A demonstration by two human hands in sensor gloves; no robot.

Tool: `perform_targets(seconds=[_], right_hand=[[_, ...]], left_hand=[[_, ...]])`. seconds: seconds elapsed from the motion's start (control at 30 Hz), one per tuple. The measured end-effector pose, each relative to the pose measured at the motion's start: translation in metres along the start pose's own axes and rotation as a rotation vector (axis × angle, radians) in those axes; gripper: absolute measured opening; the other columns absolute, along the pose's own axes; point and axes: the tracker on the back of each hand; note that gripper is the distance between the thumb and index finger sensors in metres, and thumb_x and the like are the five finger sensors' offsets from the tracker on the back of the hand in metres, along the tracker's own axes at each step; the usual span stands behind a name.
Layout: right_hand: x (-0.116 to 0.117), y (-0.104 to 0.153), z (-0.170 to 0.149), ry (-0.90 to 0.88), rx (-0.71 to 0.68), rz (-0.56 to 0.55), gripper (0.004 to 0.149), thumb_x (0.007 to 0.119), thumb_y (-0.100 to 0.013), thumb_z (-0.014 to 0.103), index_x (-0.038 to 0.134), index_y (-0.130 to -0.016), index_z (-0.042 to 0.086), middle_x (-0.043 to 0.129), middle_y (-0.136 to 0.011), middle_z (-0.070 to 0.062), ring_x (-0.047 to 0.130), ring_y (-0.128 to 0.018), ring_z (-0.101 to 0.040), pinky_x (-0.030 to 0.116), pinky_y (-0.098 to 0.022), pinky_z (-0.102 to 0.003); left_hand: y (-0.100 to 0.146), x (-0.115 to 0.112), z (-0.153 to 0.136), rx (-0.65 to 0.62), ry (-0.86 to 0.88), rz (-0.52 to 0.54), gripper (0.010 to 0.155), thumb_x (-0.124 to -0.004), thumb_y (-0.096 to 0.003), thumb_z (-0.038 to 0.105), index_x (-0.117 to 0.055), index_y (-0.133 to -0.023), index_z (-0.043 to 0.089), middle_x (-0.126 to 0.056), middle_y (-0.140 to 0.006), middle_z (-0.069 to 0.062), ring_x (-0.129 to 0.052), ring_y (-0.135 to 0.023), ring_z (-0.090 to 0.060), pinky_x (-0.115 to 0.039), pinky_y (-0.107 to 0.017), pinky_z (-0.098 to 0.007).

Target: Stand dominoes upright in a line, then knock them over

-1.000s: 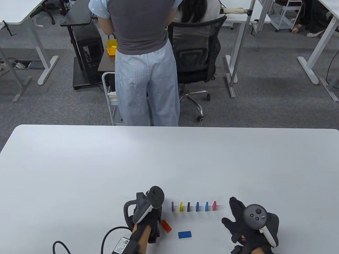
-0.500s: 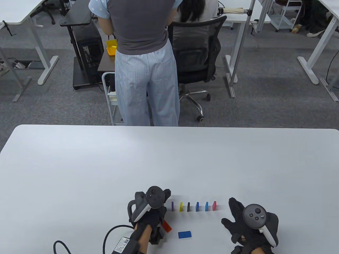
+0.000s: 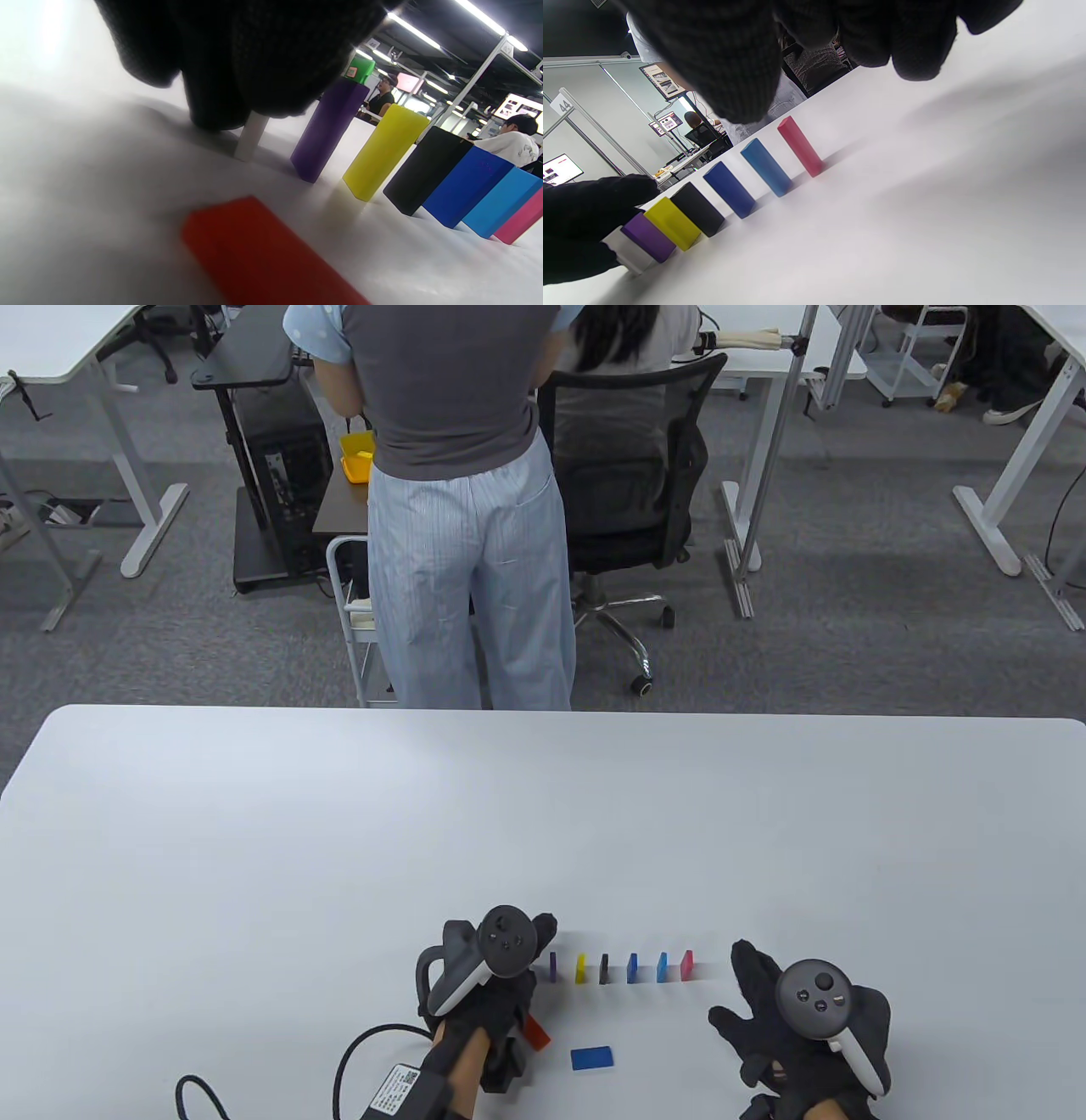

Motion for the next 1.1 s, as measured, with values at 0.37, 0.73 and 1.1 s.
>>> perform_targets(seconds=[0.37,0.73,1.1], right_hand=[[0.002,-0.001,0.001,0.009,-0.004,0.006,0.081,0.088,-0.039,0.042,0.055,-0.106,0.01,0.063,-0.104,-0.025,0.076,-0.088,-0.049,0.058,-0.067,-0.065],[0.002,0.0,0.001,0.011,-0.007,0.004,0.082,0.088,-0.039,0.042,0.055,-0.106,0.01,0.063,-0.104,-0.024,0.076,-0.088,-0.05,0.058,-0.067,-0.065],[-0.005,0.002,0.001,-0.012,-0.008,-0.035,0.082,0.089,-0.039,0.042,0.054,-0.106,0.01,0.063,-0.104,-0.025,0.076,-0.088,-0.05,0.057,-0.067,-0.066]], left_hand=[[-0.001,-0.003,0.002,0.015,-0.017,-0.03,0.068,-0.092,-0.0383,0.022,-0.064,-0.098,0.038,-0.091,-0.094,0.004,-0.103,-0.081,-0.022,-0.083,-0.069,-0.047],[-0.001,-0.003,0.002,0.021,-0.028,-0.052,0.071,-0.095,-0.0363,0.024,-0.063,-0.099,0.036,-0.082,-0.103,0.0,-0.1,-0.084,-0.021,-0.081,-0.071,-0.048],[0.038,0.049,0.003,0.11,-0.118,0.077,0.089,-0.091,-0.0344,0.051,-0.043,-0.107,0.033,-0.07,-0.112,-0.006,-0.091,-0.092,-0.035,-0.072,-0.074,-0.054]])
Point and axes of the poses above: the tracker on the back of each hand, its own z axis roughly to the thumb side, its own y axis roughly from the fingertips to the wrist, x = y × z
